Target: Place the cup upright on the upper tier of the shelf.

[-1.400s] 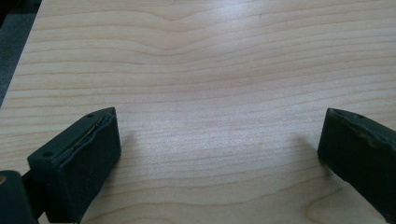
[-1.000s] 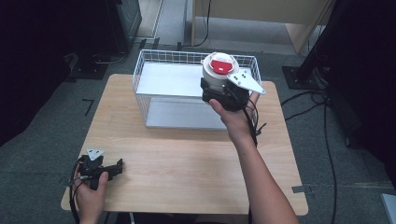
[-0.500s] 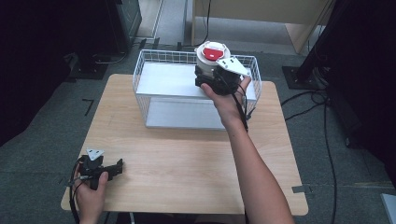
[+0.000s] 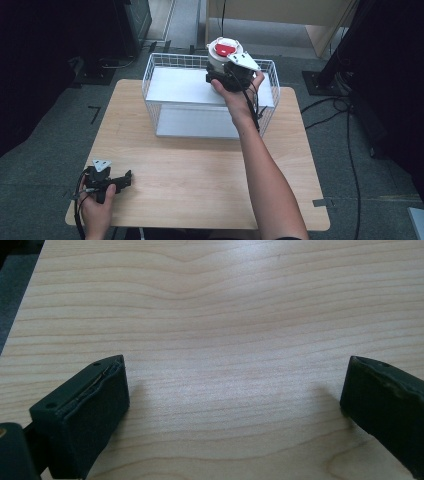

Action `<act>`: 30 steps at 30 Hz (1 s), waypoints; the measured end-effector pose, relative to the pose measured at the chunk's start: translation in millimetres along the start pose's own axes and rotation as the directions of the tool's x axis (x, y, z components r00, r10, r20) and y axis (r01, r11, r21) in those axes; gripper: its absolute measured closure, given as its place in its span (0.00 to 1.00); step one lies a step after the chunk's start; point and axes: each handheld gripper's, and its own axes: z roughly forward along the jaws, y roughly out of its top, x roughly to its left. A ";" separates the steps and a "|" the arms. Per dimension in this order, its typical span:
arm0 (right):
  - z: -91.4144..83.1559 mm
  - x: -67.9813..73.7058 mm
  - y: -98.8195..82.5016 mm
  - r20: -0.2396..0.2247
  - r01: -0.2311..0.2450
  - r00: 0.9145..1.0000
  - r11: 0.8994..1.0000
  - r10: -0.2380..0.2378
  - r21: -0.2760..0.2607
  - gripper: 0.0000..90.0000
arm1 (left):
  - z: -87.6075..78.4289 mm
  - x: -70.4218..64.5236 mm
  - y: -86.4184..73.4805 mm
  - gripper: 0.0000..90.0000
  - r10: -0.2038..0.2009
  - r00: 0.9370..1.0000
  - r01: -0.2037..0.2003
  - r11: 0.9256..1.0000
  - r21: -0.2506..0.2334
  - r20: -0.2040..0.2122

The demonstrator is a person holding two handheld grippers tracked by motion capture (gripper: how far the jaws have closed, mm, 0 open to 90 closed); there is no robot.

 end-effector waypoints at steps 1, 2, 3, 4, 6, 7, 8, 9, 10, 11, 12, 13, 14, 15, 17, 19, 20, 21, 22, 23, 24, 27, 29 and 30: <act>3.4 0.0 1.1 0.009 0.008 1.000 1.000 -0.008 0.004 0.10 | 0.0 0.0 0.0 0.00 0.000 1.000 0.000 1.000 0.000 0.000; 3.4 0.0 1.1 0.009 0.008 1.000 1.000 -0.008 0.004 0.10 | 0.0 0.0 0.0 0.00 0.000 1.000 0.000 1.000 0.000 0.000; 4.6 0.1 1.4 0.011 0.011 1.000 1.000 -0.011 0.006 0.10 | 0.0 0.0 0.0 0.00 0.000 1.000 0.000 1.000 0.000 0.000; 5.8 0.2 1.3 0.013 0.015 1.000 1.000 -0.015 0.009 0.10 | 0.0 0.0 0.0 0.00 0.000 1.000 0.000 1.000 0.000 0.000; 8.5 0.3 0.6 0.018 0.029 0.999 0.999 -0.029 0.014 0.10 | -0.1 0.1 0.0 0.00 0.002 1.000 -0.002 1.000 0.000 -0.001; 10.8 0.1 -0.4 0.026 0.041 0.999 0.999 -0.042 0.023 0.10 | 0.0 0.1 0.0 0.00 0.002 1.000 -0.002 1.000 0.000 -0.001; 10.8 0.1 -0.4 0.026 0.041 0.999 0.999 -0.042 0.023 0.10 | 0.0 -0.1 0.0 0.00 -0.002 1.000 0.002 1.000 0.001 0.001; 13.3 -1.1 -2.3 0.028 0.031 0.999 0.999 -0.032 0.031 0.10 | 0.0 -0.1 0.0 0.00 -0.002 1.000 0.002 1.000 0.000 0.001; 13.3 -1.1 -2.3 0.028 0.031 0.999 0.999 -0.032 0.031 0.10 | 0.0 -0.1 0.0 0.00 -0.002 1.000 0.002 1.000 0.000 0.001; 14.3 -3.1 -2.8 0.025 0.021 0.999 0.999 -0.022 0.026 0.10 | 0.0 -0.1 0.0 0.00 -0.002 1.000 0.002 1.000 0.000 0.001; 14.3 -3.1 -2.8 0.025 0.021 0.999 0.999 -0.022 0.026 0.10 | 0.0 -0.1 0.0 0.00 -0.002 1.000 0.002 1.000 0.000 0.001; 14.5 -3.6 -2.9 0.023 0.017 1.000 0.999 -0.018 0.028 0.10 | 0.0 -0.1 0.0 0.00 -0.002 1.000 0.002 1.000 0.000 0.001; 14.8 -4.4 -3.1 0.020 0.017 1.000 1.000 -0.017 0.027 0.10 | 0.0 -0.1 0.0 0.00 -0.002 1.000 0.002 1.000 0.000 0.001; 15.0 -5.3 -3.6 0.008 0.021 1.000 0.999 -0.021 0.024 0.10 | 0.0 -0.1 -0.1 0.00 -0.002 1.000 0.002 1.000 0.000 0.001; 15.5 -7.1 -2.9 -0.003 0.019 1.000 0.999 -0.019 0.034 0.10 | 0.0 -0.2 -0.1 0.00 -0.002 1.000 0.002 1.000 0.000 0.001; 16.0 -9.1 -1.8 -0.005 0.001 1.000 0.999 -0.001 0.045 0.10 | 0.0 -0.1 -0.1 0.00 -0.002 1.000 0.002 1.000 0.000 0.001; 16.2 -12.0 -0.4 -0.011 -0.017 1.000 0.998 0.018 0.059 0.09 | 0.0 -0.2 -0.1 0.00 -0.002 1.000 0.002 1.000 0.000 0.001; 16.3 -12.6 0.3 -0.016 -0.020 1.000 0.998 0.022 0.066 0.09 | 0.0 -0.2 -0.1 0.00 -0.001 1.000 0.001 1.000 0.000 0.001; 16.3 -12.6 0.3 -0.016 -0.020 1.000 0.998 0.022 0.066 0.09 | 0.0 -0.2 -0.1 0.00 -0.001 1.000 0.001 1.000 0.000 0.001; 17.0 -12.1 1.0 -0.024 0.000 1.000 0.997 0.002 0.072 0.09 | 0.0 -0.2 0.0 0.00 -0.002 1.000 0.002 1.000 0.000 0.001; 17.0 -12.1 1.0 -0.024 0.000 1.000 0.997 0.002 0.072 0.09 | 0.0 -0.2 0.0 0.00 -0.002 1.000 0.002 1.000 0.000 0.001; 17.6 -14.0 0.8 -0.028 0.005 1.000 0.998 -0.003 0.069 0.06 | 0.0 -0.1 0.0 0.00 -0.002 1.000 0.002 1.000 0.000 0.001; 17.5 -14.9 1.3 -0.028 -0.001 1.000 0.997 0.003 0.074 0.06 | 0.0 -0.1 -0.1 0.00 -0.002 1.000 0.002 1.000 0.000 0.001; 17.5 -14.9 1.3 -0.028 -0.001 1.000 0.997 0.003 0.074 0.06 | 0.0 -0.1 -0.1 0.00 -0.002 1.000 0.002 1.000 0.000 0.001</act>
